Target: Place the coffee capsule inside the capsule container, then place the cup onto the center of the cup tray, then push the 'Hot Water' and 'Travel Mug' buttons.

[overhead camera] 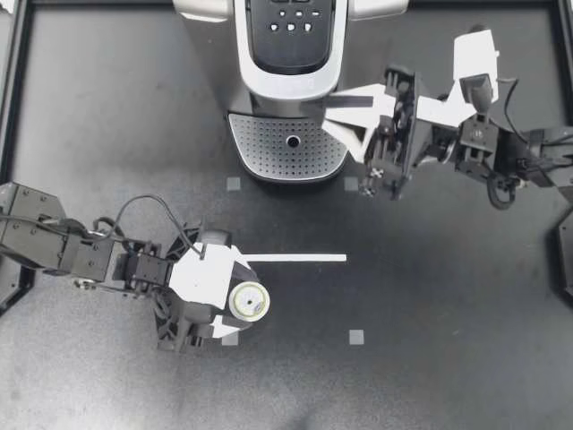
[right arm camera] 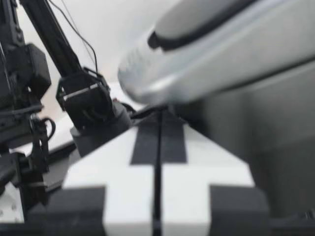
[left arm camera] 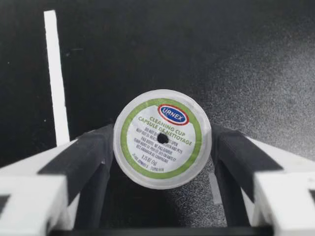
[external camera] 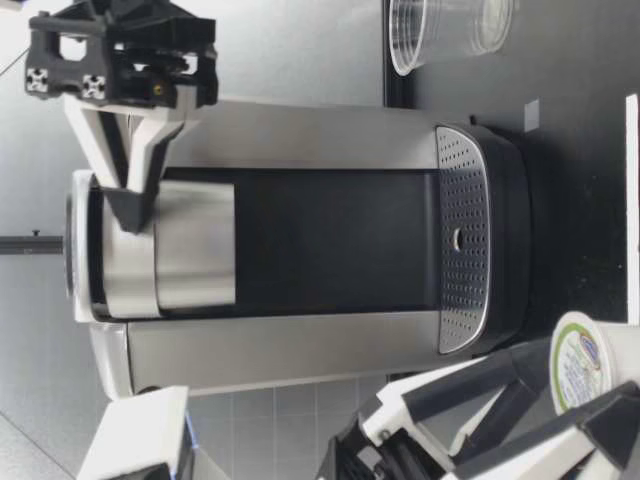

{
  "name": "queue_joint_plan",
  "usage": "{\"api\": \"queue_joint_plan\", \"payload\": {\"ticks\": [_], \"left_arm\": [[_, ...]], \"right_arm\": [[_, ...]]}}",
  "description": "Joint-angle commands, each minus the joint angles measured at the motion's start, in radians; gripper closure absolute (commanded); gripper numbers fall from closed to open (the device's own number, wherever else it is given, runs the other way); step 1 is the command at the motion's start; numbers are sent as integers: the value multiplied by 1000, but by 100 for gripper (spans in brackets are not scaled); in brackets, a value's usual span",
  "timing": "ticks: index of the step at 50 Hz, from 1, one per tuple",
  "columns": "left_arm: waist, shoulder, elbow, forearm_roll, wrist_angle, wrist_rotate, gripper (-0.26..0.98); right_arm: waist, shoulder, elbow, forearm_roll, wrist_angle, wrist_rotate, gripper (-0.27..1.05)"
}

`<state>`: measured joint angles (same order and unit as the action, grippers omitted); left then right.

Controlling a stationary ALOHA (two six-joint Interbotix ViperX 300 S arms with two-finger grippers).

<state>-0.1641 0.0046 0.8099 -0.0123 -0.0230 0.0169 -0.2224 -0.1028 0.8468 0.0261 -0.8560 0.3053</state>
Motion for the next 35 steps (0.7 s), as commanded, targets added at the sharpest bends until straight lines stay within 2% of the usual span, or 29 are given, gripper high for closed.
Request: {"api": "queue_joint_plan", "payload": {"ticks": [1,17,35], "left_arm": [[-2,-34,-11,0,-8,-2,30],[-2,-46,-9,-2,-6,-3,30],[-2,-46,-11,-3,-5,-3,30]], "right_arm": [[-6,-31,-35,2,-17,-5,75],[-12,-89,-69,3,-97,-55,75],[-94,-86,-123,5,-86,-89,75]]}}
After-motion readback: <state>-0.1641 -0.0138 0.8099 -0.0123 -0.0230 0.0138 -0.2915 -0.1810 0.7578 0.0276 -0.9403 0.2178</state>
